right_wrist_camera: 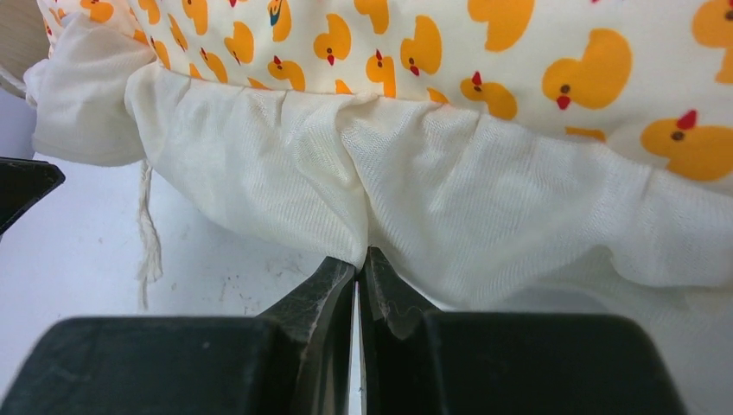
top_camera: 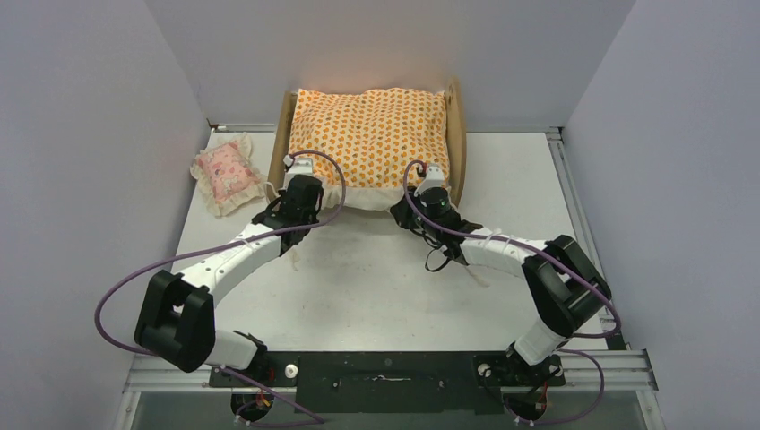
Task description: Set up the pet bed
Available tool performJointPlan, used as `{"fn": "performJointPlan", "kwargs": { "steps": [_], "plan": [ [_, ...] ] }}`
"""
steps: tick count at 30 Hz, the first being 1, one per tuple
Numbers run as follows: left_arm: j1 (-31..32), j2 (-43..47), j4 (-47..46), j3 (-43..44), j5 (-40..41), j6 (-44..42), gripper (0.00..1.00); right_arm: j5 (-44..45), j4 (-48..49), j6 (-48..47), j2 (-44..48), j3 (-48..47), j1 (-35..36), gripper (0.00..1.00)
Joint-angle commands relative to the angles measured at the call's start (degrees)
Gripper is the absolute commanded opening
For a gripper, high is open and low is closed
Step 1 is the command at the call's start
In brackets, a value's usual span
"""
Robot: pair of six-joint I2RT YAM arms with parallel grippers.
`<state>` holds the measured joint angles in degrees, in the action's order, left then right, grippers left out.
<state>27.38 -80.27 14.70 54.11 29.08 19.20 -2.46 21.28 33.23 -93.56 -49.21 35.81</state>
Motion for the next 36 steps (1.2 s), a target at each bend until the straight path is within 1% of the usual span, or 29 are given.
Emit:
{"fn": "performJointPlan", "kwargs": {
  "steps": [1,4,6,7,8,9,10,14,18,22,24,25,26,28,29,33,36],
  "plan": [
    [-0.62,3.34,2.5,-0.35,4.72,1.68,0.0,-1.01,-0.36,-1.12,5.08,1.67,-1.2,0.05],
    [-0.74,4.34,2.85,0.33,3.8,1.63,0.0,-1.4,-1.84,-2.0,6.18,1.75,-1.81,0.05],
    [-0.73,4.72,3.08,2.12,0.89,1.59,0.0,-1.58,-2.47,-2.49,6.66,1.83,-1.9,0.05],
    [-0.74,4.81,3.16,3.04,-1.47,1.91,0.03,-1.77,-2.67,-2.76,6.76,1.77,-2.01,0.05],
    [-0.67,4.72,3.14,4.36,-3.27,2.67,0.17,-1.93,-2.72,-2.94,6.66,1.69,-2.06,0.05],
    [-0.52,4.47,3.14,5.78,-4.52,3.52,0.33,-2.06,-2.78,-3.06,6.43,1.6,-2.05,0.05],
    [-0.27,3.98,3.22,7.17,-5.18,4.28,0.39,-2.18,-2.67,-3.06,6.07,1.5,-2.02,0.05],
    [0.42,-0.25,2.34,12.01,-6.34,5.14,0.52,-2.87,-1.83,-2.68,4.82,1.32,-2.01,0.05],
    [0.66,-4.94,1.5,14.17,-5.28,5.38,0.54,-3.25,-1.57,-2.61,4.33,1.09,-2.06,0.05],
    [0.66,-9.07,1.67,15.23,-3.66,5.58,0.53,-3.3,-1.48,-2.75,4.32,1.13,-2.06,0.05],
    [0.66,-10.43,1.64,15.41,-3.42,5.58,0.49,-3.33,-1.51,-2.67,4.27,1.18,-2.1,0.05],
    [0.66,-10.82,1.73,15.37,-3.32,5.58,0.45,-3.34,-1.48,-2.61,4.26,1.22,-2.14,0.05],
    [0.66,-11.01,1.83,15.38,-3.4,5.58,0.34,-3.36,-1.49,-2.57,4.29,1.29,-2.15,0.05],
    [0.58,-10.74,2.63,15.33,-3.35,5.31,0.07,-3.47,-1.46,-2.56,4.39,1.31,-2.19,0.05],
    [0.57,-10.03,3.02,15.28,-3.35,4.86,0.0,-3.53,-1.57,-2.57,4.55,1.31,-2.31,0.05],
    [0.62,-5.54,5.71,15.15,-2.83,1.12,0.0,-3.55,-2.69,-3.18,5.9,1.31,-2.6,0.05],
    [0.57,-3.93,8.58,14.29,-1.42,-1.05,0.0,-3.52,-3.9,-3.84,7.04,1.44,-2.95,0.05]
  ]
}}
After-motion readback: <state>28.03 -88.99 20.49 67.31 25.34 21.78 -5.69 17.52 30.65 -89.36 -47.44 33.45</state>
